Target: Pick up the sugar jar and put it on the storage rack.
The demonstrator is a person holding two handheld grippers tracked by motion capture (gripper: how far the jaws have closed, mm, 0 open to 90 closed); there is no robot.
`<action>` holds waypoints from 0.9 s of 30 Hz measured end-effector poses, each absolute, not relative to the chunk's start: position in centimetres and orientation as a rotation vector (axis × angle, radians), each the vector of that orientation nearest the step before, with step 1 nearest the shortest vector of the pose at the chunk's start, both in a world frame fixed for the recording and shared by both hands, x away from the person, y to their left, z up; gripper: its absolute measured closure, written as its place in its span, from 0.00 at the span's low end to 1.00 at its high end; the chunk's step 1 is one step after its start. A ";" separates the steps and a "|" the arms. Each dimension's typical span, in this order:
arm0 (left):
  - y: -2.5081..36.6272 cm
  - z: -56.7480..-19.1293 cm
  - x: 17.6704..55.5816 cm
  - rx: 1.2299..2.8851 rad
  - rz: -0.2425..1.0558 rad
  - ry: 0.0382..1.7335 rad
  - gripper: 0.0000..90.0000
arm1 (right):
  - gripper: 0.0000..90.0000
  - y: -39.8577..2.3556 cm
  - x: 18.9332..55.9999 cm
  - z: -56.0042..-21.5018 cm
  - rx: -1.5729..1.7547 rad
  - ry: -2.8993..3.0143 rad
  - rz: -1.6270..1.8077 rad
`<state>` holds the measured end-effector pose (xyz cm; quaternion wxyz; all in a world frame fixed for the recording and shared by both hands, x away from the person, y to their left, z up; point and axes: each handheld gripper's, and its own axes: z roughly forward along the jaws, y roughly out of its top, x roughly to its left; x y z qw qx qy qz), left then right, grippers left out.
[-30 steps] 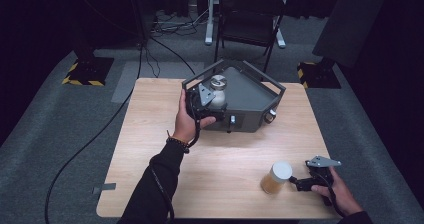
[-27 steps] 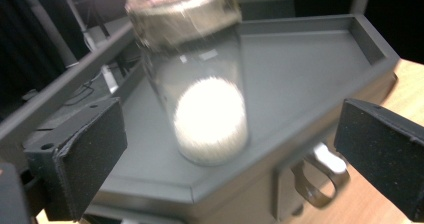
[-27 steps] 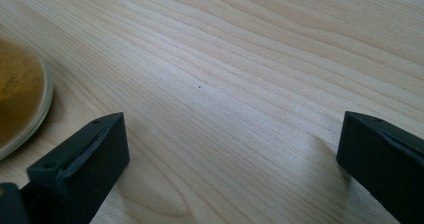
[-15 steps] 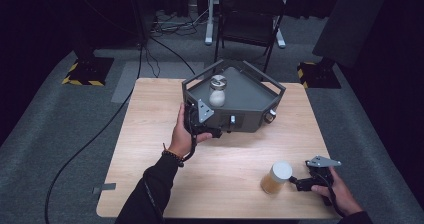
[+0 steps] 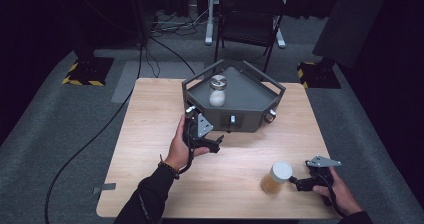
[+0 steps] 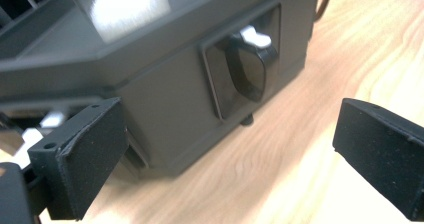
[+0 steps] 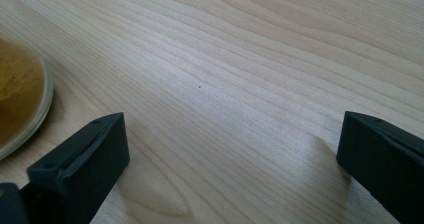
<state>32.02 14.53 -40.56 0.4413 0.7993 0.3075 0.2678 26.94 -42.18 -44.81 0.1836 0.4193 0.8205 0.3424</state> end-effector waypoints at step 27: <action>16.4 -43.2 28.4 2.164 0.594 0.754 0.02 | 0.00 -42.3 26.9 -44.8 1.170 2.324 0.969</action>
